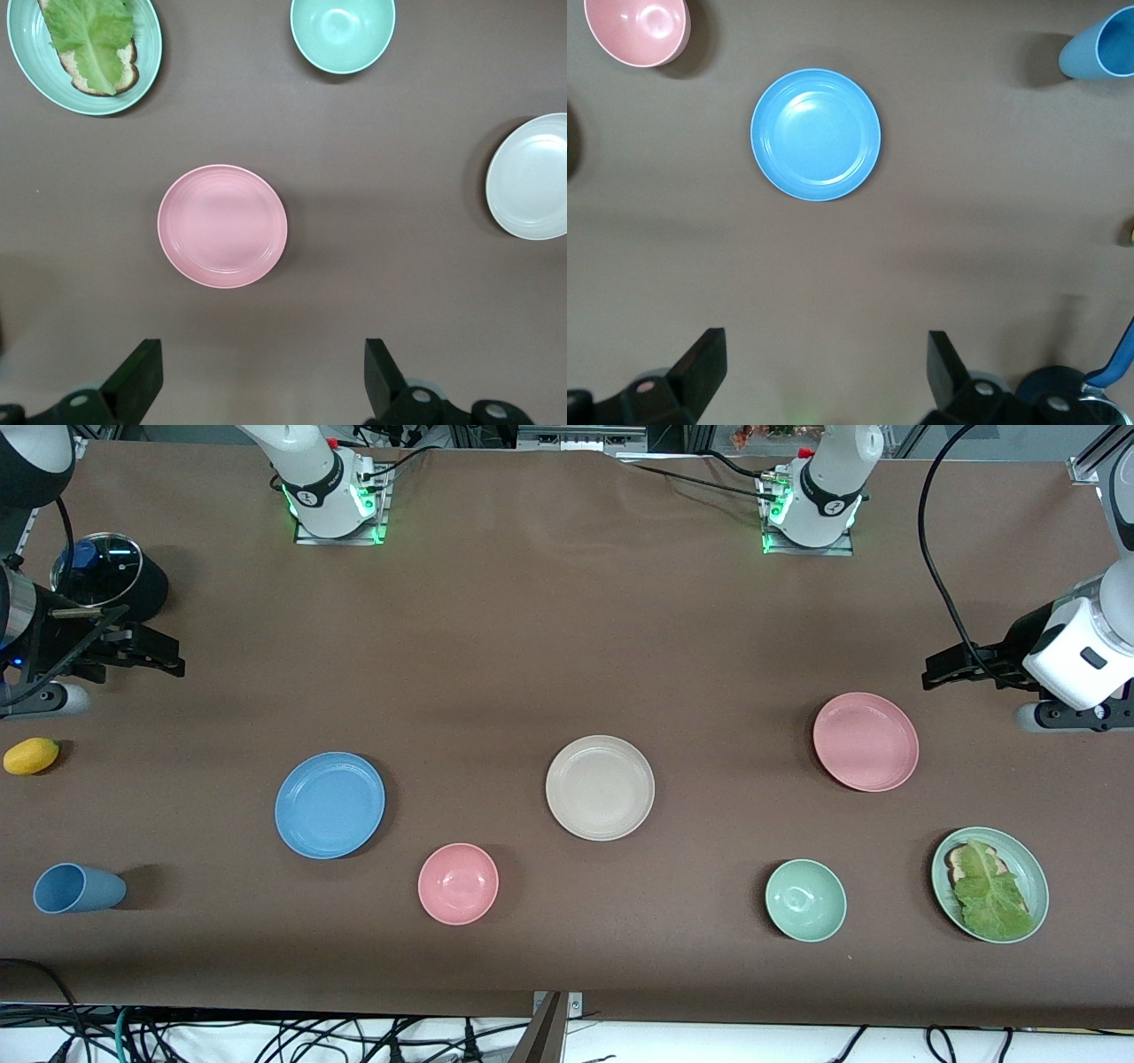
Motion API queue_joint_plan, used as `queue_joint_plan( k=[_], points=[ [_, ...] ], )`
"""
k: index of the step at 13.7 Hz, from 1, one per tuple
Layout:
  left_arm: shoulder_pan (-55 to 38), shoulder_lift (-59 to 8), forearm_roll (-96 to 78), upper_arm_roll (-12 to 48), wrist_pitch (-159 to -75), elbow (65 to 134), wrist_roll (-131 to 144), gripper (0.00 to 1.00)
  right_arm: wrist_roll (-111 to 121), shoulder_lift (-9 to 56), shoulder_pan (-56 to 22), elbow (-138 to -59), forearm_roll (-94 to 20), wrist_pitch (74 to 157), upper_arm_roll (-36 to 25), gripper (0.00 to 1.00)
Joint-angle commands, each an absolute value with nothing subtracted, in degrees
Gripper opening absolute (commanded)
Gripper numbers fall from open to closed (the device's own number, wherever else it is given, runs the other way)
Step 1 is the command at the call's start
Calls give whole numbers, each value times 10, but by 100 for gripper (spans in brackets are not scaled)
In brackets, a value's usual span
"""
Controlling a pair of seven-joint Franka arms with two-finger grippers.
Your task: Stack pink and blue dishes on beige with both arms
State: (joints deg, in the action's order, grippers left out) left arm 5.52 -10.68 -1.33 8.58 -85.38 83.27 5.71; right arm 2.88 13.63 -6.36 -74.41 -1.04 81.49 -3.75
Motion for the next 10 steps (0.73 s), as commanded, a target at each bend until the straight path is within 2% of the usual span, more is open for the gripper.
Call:
queue_joint_plan(
  k=[1, 10],
  points=[
    [54, -142, -25, 87, -876, 818, 62, 100, 38, 132, -62, -740, -18, 805, -36, 100],
    [61, -259, -7, 90, -916, 824, 46, 100, 38, 134, -62, -741, -18, 808, -36, 100]
  ],
)
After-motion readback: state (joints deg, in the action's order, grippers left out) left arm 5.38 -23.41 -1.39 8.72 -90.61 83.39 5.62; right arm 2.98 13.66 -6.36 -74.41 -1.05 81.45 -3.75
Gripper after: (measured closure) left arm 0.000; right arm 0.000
